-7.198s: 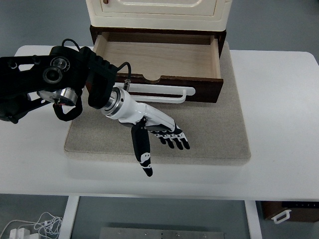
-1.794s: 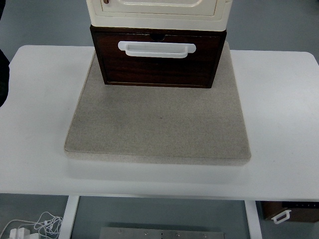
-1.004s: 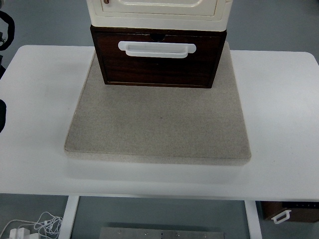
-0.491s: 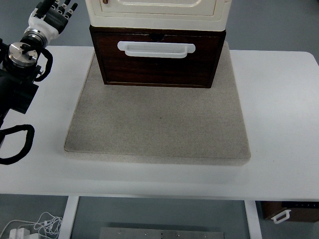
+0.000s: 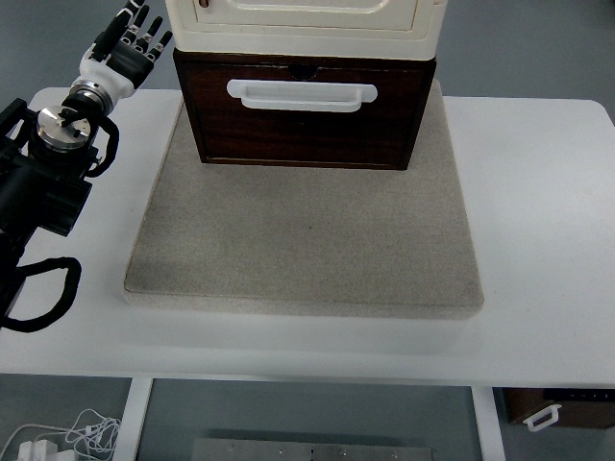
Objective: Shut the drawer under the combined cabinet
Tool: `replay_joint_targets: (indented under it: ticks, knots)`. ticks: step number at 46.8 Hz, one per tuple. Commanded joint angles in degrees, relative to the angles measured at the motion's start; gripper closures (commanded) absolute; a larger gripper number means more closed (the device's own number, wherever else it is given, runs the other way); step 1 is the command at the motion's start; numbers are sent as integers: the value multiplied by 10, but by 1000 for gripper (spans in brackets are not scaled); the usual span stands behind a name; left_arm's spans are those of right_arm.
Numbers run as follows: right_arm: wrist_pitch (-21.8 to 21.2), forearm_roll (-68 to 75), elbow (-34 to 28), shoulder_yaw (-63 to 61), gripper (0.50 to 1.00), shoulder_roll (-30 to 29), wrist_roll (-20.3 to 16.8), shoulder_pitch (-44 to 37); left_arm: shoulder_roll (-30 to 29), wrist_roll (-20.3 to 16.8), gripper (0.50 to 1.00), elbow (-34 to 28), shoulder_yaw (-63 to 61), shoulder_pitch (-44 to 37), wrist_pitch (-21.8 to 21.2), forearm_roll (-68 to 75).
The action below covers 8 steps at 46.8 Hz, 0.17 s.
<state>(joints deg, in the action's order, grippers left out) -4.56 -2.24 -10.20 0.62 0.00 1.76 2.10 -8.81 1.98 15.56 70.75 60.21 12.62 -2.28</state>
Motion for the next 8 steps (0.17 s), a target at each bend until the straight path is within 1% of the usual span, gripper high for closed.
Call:
replay_joint_targets:
  ticks: [1, 8]
  knots:
    - [0, 0, 0, 0, 548, 0, -1, 0, 0, 0, 501, 1, 0, 0, -1, 0]
    - [1, 0, 0, -1, 548, 0, -1, 0, 0, -1, 501, 1, 0, 1, 0, 0]
